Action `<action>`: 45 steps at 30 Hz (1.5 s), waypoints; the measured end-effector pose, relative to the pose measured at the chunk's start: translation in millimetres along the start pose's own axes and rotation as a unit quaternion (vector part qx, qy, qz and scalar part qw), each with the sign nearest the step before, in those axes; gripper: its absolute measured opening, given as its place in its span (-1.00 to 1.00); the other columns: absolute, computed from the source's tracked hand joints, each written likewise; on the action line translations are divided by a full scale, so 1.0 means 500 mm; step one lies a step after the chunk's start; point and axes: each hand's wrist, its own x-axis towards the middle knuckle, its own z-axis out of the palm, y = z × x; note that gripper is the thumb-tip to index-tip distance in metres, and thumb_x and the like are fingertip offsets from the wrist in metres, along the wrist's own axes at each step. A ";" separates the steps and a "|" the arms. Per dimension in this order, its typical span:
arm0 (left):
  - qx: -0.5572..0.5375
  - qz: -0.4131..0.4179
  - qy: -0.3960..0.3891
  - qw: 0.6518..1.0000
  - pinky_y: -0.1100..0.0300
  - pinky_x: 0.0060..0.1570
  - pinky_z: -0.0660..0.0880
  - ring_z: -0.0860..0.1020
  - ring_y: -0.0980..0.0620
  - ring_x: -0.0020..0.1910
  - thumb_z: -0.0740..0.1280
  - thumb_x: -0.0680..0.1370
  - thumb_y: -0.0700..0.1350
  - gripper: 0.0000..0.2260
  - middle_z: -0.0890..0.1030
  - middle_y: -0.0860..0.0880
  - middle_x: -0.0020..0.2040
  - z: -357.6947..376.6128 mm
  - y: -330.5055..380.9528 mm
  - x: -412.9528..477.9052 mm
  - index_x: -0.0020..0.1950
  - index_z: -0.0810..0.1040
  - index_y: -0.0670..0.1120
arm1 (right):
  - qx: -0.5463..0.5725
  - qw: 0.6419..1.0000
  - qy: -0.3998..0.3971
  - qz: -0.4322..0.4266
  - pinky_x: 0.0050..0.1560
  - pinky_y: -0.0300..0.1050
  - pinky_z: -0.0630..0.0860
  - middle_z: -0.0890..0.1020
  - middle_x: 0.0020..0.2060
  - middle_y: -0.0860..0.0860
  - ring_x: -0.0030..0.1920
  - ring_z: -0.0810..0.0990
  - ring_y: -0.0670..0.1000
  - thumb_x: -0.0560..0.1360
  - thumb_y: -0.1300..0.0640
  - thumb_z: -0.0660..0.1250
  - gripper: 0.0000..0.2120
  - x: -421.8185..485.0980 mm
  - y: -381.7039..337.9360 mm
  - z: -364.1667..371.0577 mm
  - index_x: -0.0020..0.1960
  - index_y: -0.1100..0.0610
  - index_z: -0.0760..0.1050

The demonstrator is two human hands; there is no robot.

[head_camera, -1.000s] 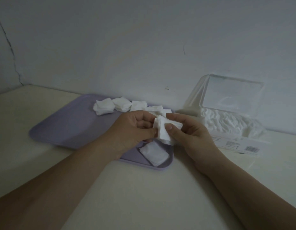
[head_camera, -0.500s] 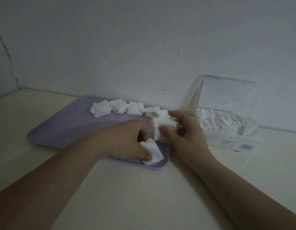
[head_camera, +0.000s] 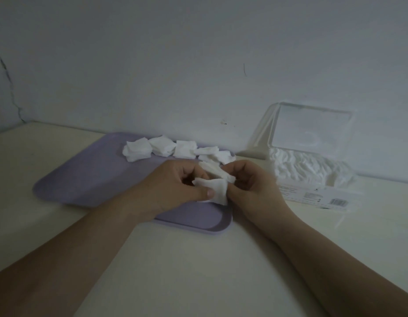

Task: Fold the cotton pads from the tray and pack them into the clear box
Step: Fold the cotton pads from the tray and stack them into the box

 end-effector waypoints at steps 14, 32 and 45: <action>0.062 0.004 0.095 0.994 -0.07 -0.07 0.63 0.62 0.03 -0.25 0.67 0.33 -0.19 -0.69 0.72 -0.15 -0.18 0.002 0.000 0.001 -0.09 0.59 -0.10 | -0.018 0.997 -0.071 0.030 0.18 0.00 0.63 0.74 0.10 -0.04 0.15 0.70 0.00 0.35 0.16 0.59 -0.53 -0.006 -0.010 -0.001 0.23 -0.01 0.59; 0.168 -0.001 0.033 0.985 0.25 -0.36 0.30 0.38 0.21 -0.47 0.65 0.36 -0.08 -0.70 0.49 0.17 -0.52 -0.017 0.009 0.008 -0.01 0.63 -0.02 | -0.185 0.982 -0.003 0.033 0.30 -0.33 0.46 0.52 0.26 -0.20 0.23 0.56 -0.19 0.51 0.32 0.35 -0.34 -0.020 -0.027 0.044 0.56 0.00 0.31; 0.151 -0.005 -0.004 0.988 0.13 -0.18 0.49 0.59 0.13 -0.29 0.58 0.35 -0.07 -0.74 0.71 0.03 -0.26 -0.008 0.006 0.012 0.01 0.66 0.02 | -0.175 0.983 -0.056 0.005 0.37 -0.32 0.41 0.50 0.38 -0.13 0.29 0.50 -0.19 0.47 0.38 0.19 -0.26 -0.029 -0.029 0.044 0.60 -0.05 0.26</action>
